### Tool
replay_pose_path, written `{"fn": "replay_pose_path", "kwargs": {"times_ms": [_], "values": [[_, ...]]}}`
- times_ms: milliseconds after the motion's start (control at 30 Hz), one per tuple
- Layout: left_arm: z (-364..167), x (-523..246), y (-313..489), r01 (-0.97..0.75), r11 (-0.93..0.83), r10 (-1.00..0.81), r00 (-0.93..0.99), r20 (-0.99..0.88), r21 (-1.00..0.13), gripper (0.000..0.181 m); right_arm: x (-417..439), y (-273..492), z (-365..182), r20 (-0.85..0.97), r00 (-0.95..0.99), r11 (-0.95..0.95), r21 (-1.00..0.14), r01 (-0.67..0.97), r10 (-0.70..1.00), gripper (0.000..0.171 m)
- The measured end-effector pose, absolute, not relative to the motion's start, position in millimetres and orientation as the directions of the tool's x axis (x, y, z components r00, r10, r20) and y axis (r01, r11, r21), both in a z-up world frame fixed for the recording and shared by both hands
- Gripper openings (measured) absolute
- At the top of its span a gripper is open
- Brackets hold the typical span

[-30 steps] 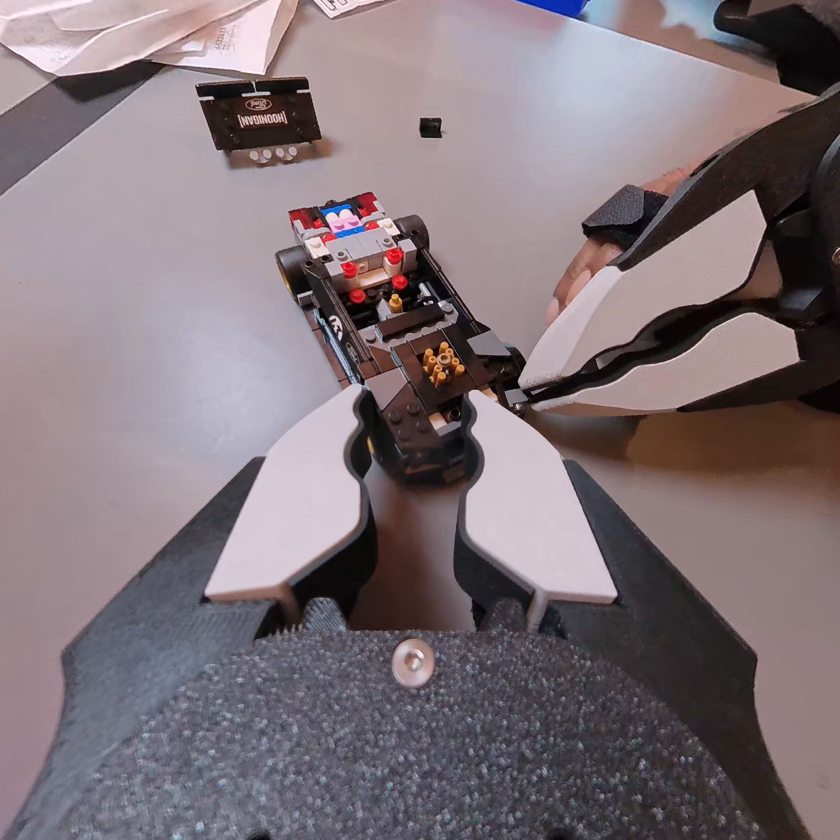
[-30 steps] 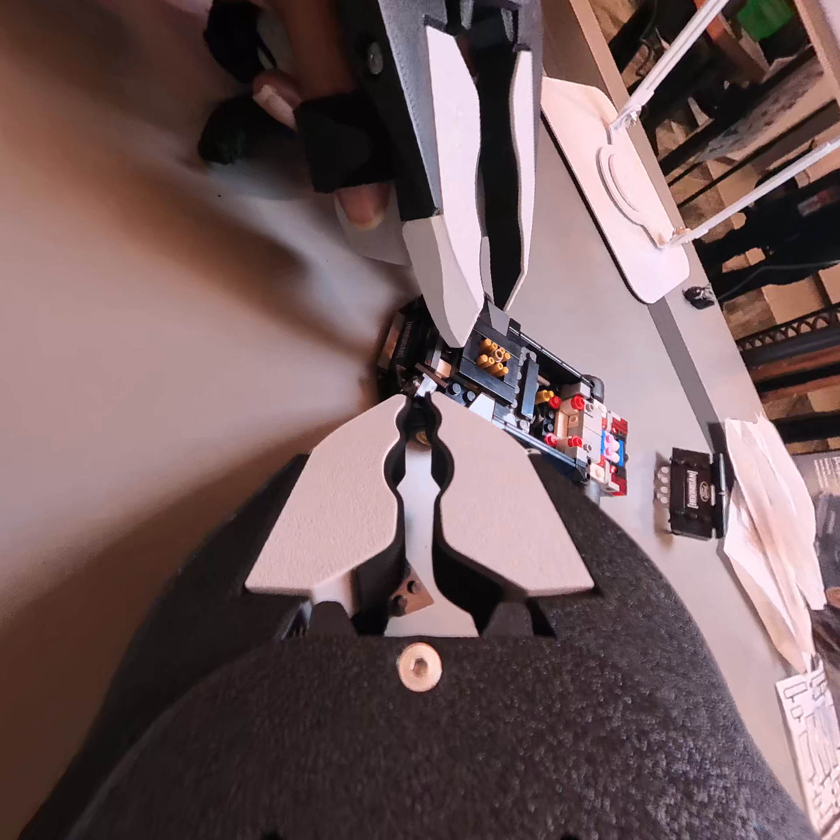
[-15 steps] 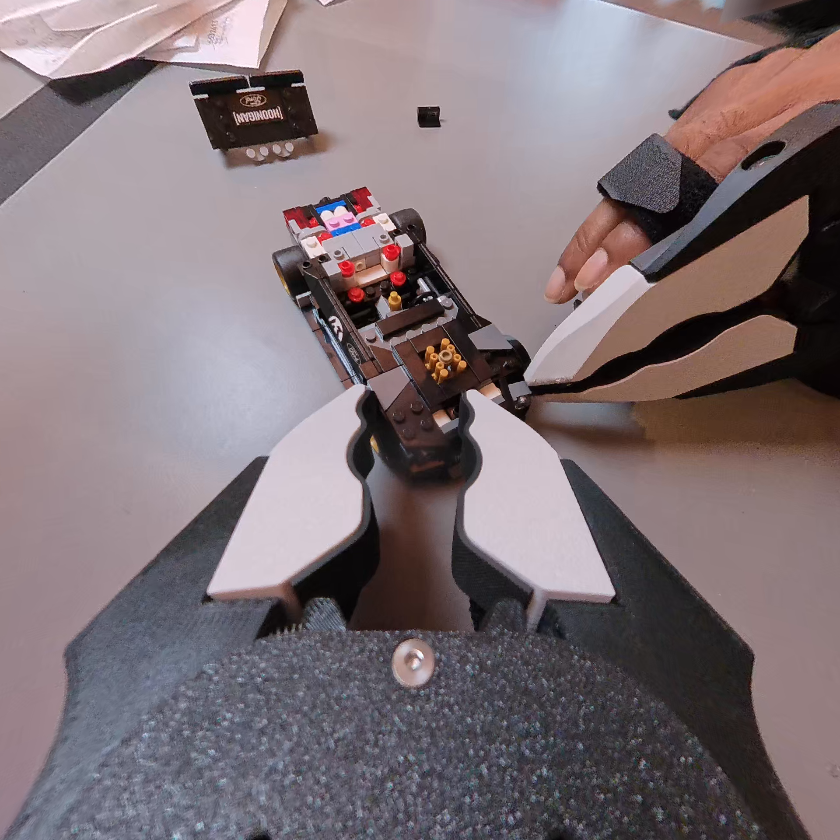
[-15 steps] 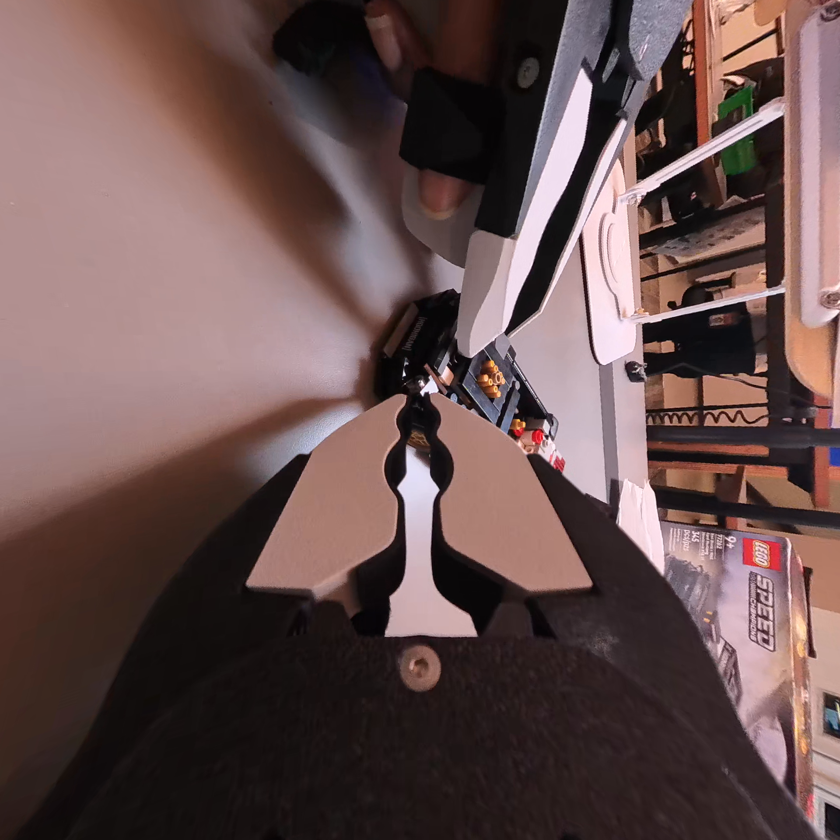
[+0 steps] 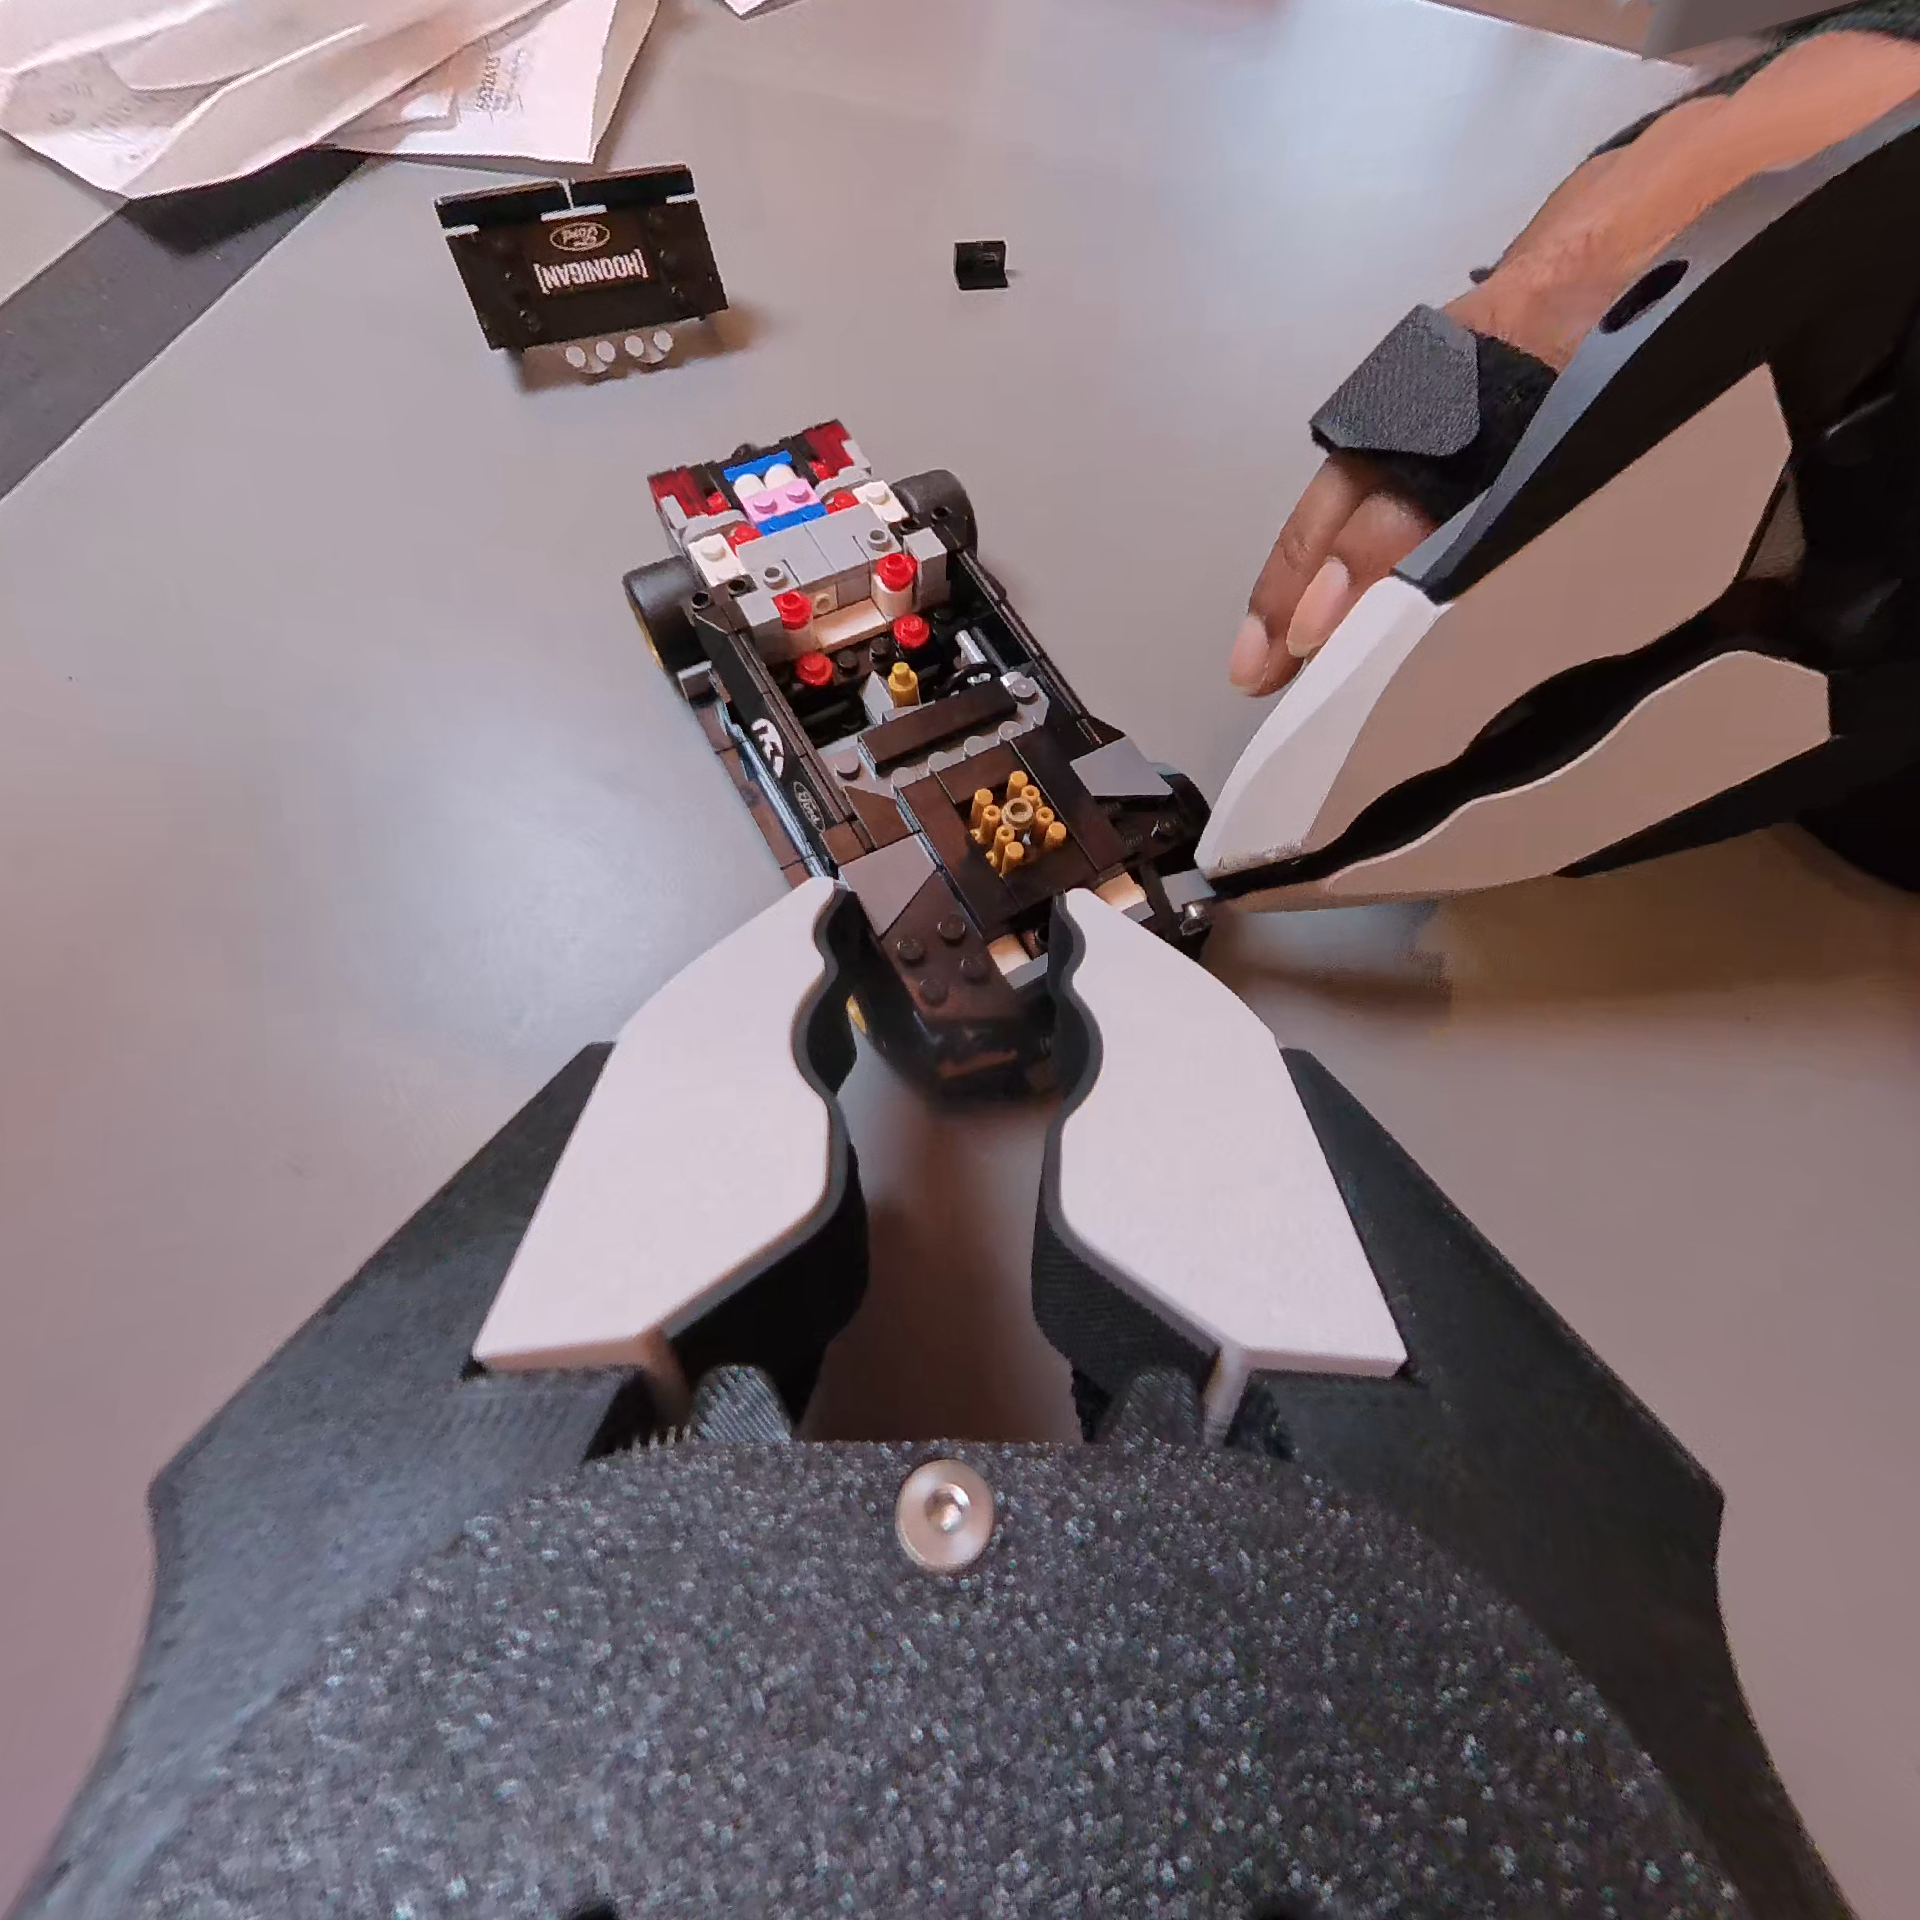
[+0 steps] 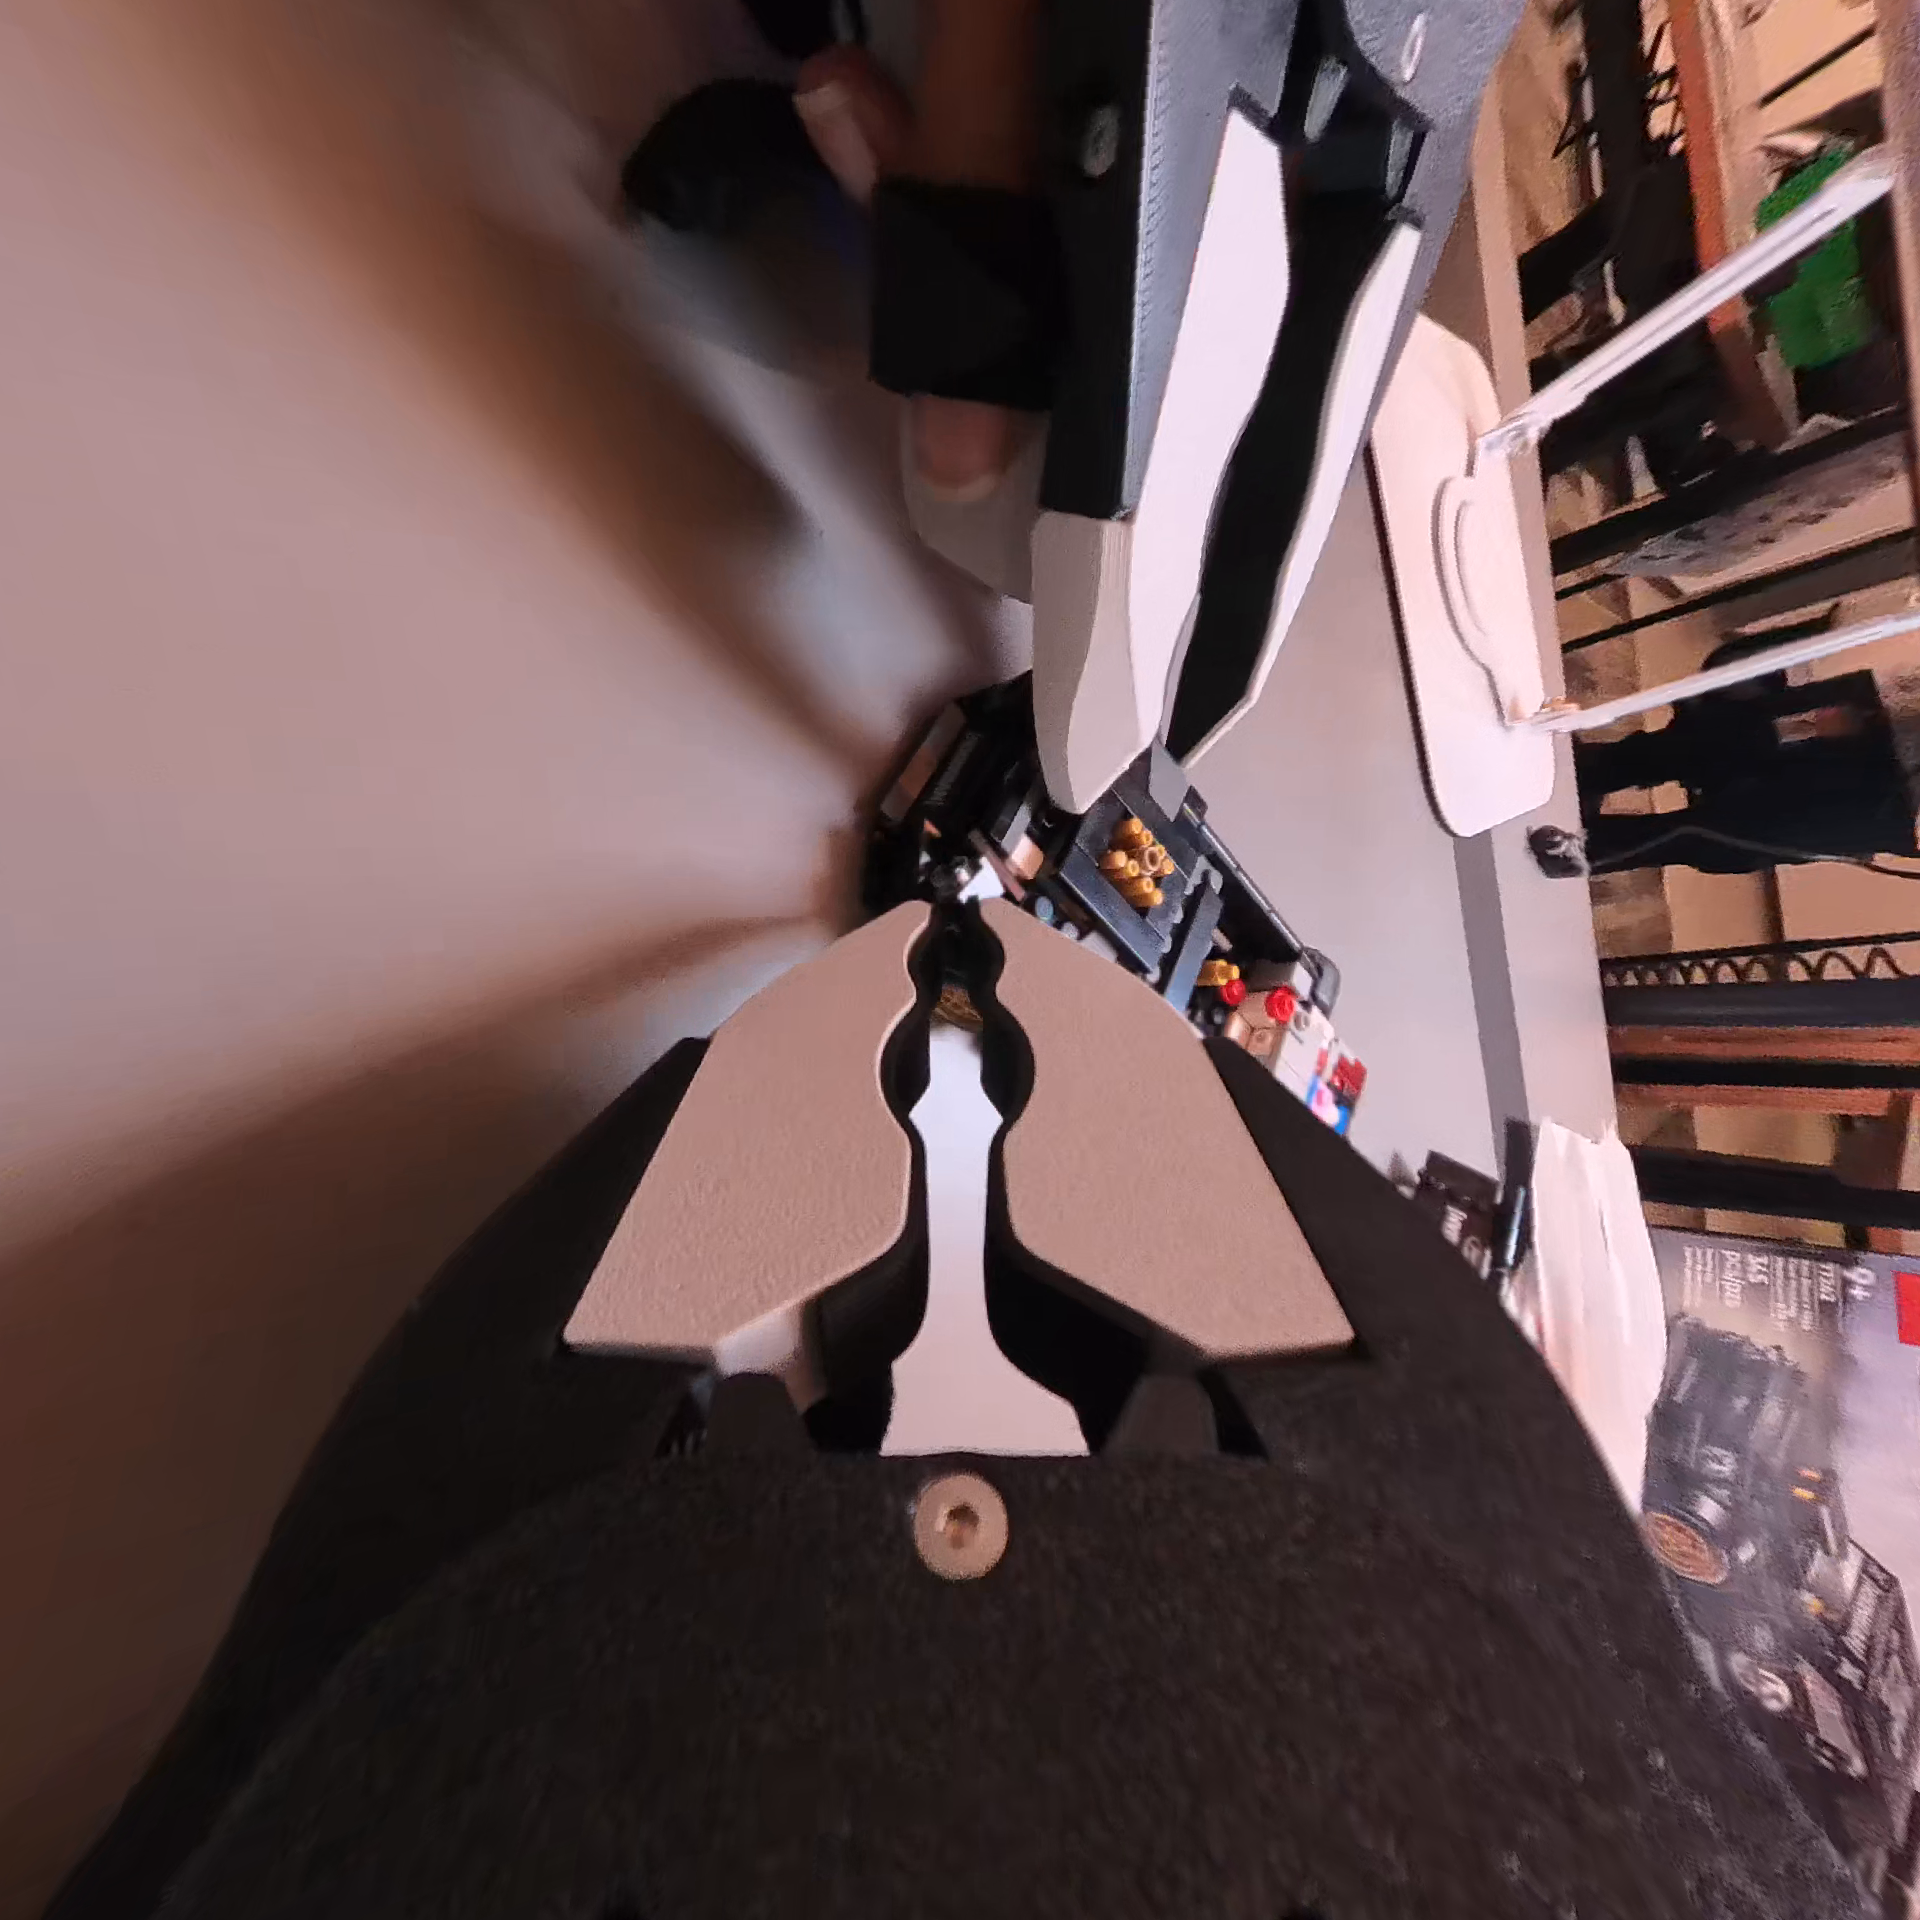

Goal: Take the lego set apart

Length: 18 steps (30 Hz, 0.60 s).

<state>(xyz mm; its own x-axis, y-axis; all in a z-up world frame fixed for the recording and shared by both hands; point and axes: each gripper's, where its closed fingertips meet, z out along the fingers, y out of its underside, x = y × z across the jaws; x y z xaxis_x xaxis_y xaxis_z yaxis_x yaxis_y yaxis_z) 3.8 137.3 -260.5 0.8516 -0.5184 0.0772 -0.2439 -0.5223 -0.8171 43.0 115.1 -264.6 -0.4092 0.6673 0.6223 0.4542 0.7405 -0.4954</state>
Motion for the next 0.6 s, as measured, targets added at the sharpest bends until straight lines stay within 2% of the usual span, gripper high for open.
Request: {"fn": "replay_pose_path", "kwargs": {"times_ms": [267, 600], "values": [[-260.6, 4.1, 137.6, -0.253, -0.519, -0.520, 0.852, 0.066, -0.817, 0.035, 43.2, 115.6, -264.2, 0.601, -0.399, 0.719, -0.536, 0.442, 0.693, 0.004], [-260.6, 4.6, 136.2, -0.251, -0.527, -0.521, 0.850, 0.075, -0.812, 0.035, 38.9, 119.9, -258.9, 0.668, -0.443, 0.795, -0.425, 0.433, 0.598, 0.000]]}}
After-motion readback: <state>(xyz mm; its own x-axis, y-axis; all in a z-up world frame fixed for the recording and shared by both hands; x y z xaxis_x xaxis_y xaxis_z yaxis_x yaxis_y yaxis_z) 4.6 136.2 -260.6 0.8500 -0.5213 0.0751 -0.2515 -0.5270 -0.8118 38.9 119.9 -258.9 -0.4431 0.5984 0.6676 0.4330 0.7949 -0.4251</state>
